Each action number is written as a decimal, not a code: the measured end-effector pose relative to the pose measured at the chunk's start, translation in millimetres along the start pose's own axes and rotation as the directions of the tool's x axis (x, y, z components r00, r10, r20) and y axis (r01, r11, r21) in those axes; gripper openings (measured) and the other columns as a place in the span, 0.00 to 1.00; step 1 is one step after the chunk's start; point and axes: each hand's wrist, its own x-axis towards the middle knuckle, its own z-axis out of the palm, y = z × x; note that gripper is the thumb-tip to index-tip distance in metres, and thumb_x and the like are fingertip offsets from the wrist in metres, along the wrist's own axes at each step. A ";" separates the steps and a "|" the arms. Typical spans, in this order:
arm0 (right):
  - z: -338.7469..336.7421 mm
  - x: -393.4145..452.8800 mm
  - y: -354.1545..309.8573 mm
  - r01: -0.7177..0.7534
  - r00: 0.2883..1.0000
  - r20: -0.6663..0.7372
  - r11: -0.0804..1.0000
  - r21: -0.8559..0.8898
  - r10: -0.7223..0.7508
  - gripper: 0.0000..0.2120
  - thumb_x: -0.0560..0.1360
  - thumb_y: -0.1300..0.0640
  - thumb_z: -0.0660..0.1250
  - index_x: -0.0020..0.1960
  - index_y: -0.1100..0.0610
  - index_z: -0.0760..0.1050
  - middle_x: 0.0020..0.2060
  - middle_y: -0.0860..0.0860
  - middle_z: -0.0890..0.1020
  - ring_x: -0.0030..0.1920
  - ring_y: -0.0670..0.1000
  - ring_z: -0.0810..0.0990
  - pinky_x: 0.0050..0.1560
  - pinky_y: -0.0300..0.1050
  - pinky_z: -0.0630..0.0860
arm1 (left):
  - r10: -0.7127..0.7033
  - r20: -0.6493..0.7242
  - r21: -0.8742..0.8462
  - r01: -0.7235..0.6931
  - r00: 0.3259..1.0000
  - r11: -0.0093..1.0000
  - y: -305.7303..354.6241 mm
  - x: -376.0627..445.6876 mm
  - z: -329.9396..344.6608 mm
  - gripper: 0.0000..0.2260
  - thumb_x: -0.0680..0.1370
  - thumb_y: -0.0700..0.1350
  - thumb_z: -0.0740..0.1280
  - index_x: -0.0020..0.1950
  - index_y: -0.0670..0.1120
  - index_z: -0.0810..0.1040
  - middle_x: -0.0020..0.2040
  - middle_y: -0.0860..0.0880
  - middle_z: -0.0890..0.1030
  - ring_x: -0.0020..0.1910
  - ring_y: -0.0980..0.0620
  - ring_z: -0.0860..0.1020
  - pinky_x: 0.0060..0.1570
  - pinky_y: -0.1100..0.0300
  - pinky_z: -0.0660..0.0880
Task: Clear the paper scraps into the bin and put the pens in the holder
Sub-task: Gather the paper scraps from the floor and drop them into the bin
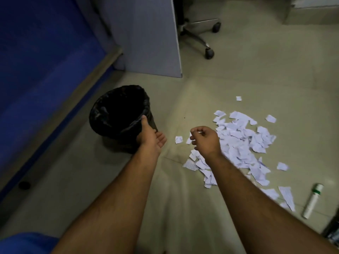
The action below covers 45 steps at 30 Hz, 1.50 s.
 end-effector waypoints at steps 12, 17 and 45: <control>33.3 4.6 -9.2 -0.015 0.998 0.063 1.000 -0.018 0.016 0.04 0.75 0.54 0.68 0.45 0.53 0.80 0.36 0.51 0.84 0.33 0.50 0.80 0.36 0.45 0.77 | -0.032 0.011 -0.165 0.033 0.999 0.986 33.1 9.2 11.7 0.22 0.82 0.55 0.50 0.48 0.39 0.74 0.41 0.42 0.79 0.30 0.50 0.72 0.29 0.63 0.65; 21.4 5.6 -12.1 -0.003 0.999 0.047 1.000 -0.016 0.004 0.04 0.76 0.54 0.67 0.46 0.54 0.79 0.37 0.52 0.84 0.34 0.50 0.80 0.38 0.47 0.77 | -0.073 0.104 -0.179 0.091 0.992 0.980 21.9 -6.3 22.9 0.18 0.81 0.50 0.49 0.45 0.40 0.73 0.39 0.43 0.80 0.28 0.53 0.71 0.22 0.68 0.65; -31.3 1.7 -18.3 0.016 0.999 -0.033 1.000 0.020 -0.015 0.04 0.76 0.54 0.67 0.47 0.53 0.80 0.39 0.52 0.85 0.35 0.51 0.81 0.42 0.52 0.81 | -0.082 0.240 -0.165 0.123 0.967 0.979 -36.0 -59.9 59.2 0.19 0.81 0.54 0.54 0.44 0.41 0.74 0.36 0.44 0.78 0.29 0.51 0.72 0.25 0.65 0.70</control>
